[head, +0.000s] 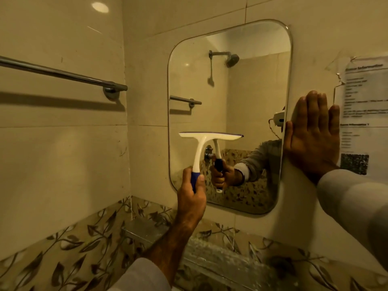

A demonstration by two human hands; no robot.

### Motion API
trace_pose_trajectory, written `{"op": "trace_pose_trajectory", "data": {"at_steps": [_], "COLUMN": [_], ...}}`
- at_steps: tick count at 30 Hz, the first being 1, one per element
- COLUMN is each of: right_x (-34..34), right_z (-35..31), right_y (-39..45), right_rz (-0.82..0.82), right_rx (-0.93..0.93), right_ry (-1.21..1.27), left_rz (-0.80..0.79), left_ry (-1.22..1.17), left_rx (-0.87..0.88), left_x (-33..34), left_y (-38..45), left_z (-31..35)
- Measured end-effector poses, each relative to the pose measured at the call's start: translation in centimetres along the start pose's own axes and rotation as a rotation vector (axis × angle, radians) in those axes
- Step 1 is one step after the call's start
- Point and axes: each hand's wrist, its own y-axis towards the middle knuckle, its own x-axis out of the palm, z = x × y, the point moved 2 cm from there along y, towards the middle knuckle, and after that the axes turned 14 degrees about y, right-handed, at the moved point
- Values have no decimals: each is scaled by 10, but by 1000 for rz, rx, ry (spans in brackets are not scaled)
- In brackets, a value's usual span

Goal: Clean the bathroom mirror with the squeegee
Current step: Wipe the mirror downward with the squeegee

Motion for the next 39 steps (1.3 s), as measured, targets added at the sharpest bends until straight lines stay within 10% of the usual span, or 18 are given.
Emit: {"op": "trace_pose_trajectory", "data": {"at_steps": [39], "right_x": [-5], "right_z": [-2], "right_y": [2], "right_rz": [-28], "right_rx": [14], "right_ry": [43], "left_rz": [-217], "left_ry": [199], "left_rx": [-183], "left_x": [-30], "left_y": [-119], "left_z": [-65]}}
